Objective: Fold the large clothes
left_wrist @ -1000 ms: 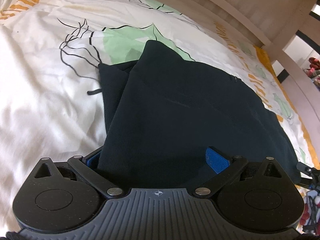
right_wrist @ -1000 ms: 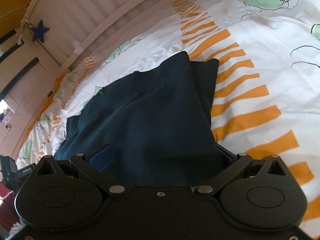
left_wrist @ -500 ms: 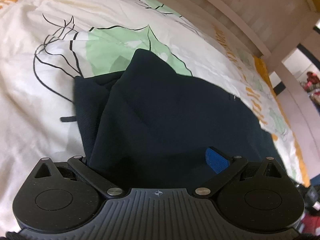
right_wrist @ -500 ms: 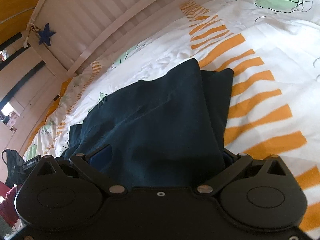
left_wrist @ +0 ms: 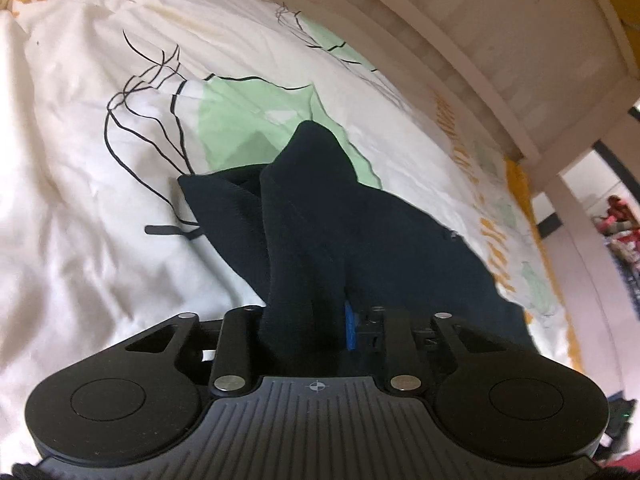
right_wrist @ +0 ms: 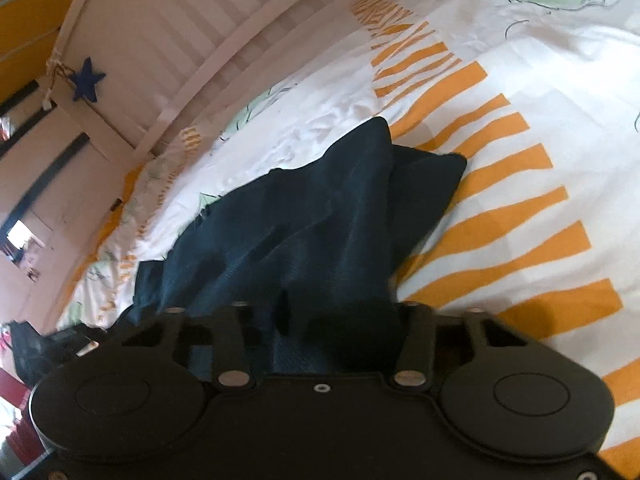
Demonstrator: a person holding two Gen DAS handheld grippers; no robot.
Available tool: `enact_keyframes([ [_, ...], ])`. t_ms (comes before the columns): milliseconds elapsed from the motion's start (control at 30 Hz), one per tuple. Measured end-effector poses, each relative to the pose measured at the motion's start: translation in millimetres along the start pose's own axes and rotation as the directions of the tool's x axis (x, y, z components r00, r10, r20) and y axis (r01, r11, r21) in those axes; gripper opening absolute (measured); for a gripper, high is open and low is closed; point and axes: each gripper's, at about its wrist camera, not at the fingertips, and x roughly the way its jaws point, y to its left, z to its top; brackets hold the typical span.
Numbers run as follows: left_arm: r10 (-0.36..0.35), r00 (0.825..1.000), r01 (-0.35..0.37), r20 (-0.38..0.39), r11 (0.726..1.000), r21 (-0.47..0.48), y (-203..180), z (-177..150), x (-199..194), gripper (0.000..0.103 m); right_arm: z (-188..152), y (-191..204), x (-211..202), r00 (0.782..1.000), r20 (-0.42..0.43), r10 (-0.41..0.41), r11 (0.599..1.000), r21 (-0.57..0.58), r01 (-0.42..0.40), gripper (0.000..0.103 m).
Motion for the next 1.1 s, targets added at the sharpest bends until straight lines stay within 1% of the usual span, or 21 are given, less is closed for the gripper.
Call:
enact_keyframes([
  [100,-0.025,1.000,0.025,0.008,1.000,-0.017,-3.1,1.6,-8.6,0.020,0.3,6.0,-4.6,1.000,0.001,-0.019,1.000,0.015,0.019,0.035],
  [167,-0.054,0.998,0.055,0.013,0.997,-0.051,-3.2,0.9,-16.2,0.019,1.7,8.2,-8.4,1.000,0.003,-0.016,0.999,0.042,0.016,0.030],
  [300,-0.110,0.994,0.112,0.018,0.989,-0.101,-6.3,-2.3,-34.0,0.018,2.6,13.6,-24.6,1.000,0.016,0.006,0.997,0.076,-0.007,0.027],
  [433,-0.132,0.991,0.133,0.008,0.987,-0.095,-16.1,-10.9,-53.4,0.018,-1.5,23.7,-43.9,1.000,-0.009,-0.005,0.997,0.078,0.006,0.026],
  [533,-0.159,0.987,0.156,-0.014,0.980,-0.120,-16.0,-22.0,-71.1,0.018,-11.0,27.4,-64.8,1.000,-0.024,0.000,0.995,0.098,0.003,0.026],
  [600,-0.172,0.984,0.167,-0.035,0.980,-0.111,-17.5,-31.7,-85.1,0.018,-19.5,30.3,-82.5,0.999,-0.037,0.002,0.994,0.108,0.003,0.026],
  [767,-0.173,0.977,0.163,-0.124,0.983,-0.087,-13.1,-64.5,-117.6,0.018,-48.3,35.9,-130.4,0.991,-0.133,-0.025,0.995,0.093,0.038,0.026],
  [800,-0.160,0.976,0.150,-0.147,0.986,-0.075,-10.4,-72.4,-120.9,0.018,-54.0,36.2,-137.3,0.988,-0.154,-0.032,0.996,0.080,0.045,0.026],
  [833,-0.132,0.978,0.126,-0.163,0.991,-0.050,-8.7,-77.9,-120.3,0.021,-60.3,35.7,-143.2,0.984,-0.172,-0.043,0.996,0.065,0.055,0.028],
  [867,-0.072,0.982,0.073,-0.175,0.997,-0.001,-7.0,-85.4,-119.4,0.023,-66.4,34.5,-146.3,0.981,-0.185,-0.062,0.996,0.050,0.072,0.033],
  [933,0.043,0.987,-0.030,-0.154,0.996,0.084,-3.5,-94.4,-113.8,0.029,-77.1,29.2,-145.9,0.971,-0.202,-0.124,0.992,0.009,0.129,0.036],
  [967,0.080,0.987,-0.065,-0.139,0.991,0.113,-0.9,-97.2,-108.7,0.033,-81.0,25.9,-143.4,0.968,-0.197,-0.153,0.988,-0.002,0.156,0.045],
  [1000,0.095,0.986,-0.078,-0.134,0.989,0.124,1.0,-98.3,-103.6,0.034,-83.9,22.2,-140.3,0.966,-0.194,-0.171,0.985,0.005,0.175,0.051],
  [1033,0.099,0.986,-0.083,-0.132,0.989,0.126,2.5,-98.1,-98.6,0.037,-85.0,18.2,-136.5,0.964,-0.197,-0.180,0.982,0.016,0.187,0.059],
  [1067,0.101,0.987,-0.085,-0.128,0.988,0.127,3.0,-96.8,-94.2,0.039,-85.5,15.0,-132.9,0.963,-0.197,-0.183,0.981,0.027,0.192,0.063],
  [1100,0.098,0.988,-0.082,-0.122,0.988,0.130,2.9,-94.7,-89.9,0.040,-85.3,13.0,-129.7,0.965,-0.194,-0.175,0.982,0.035,0.185,0.064],
])
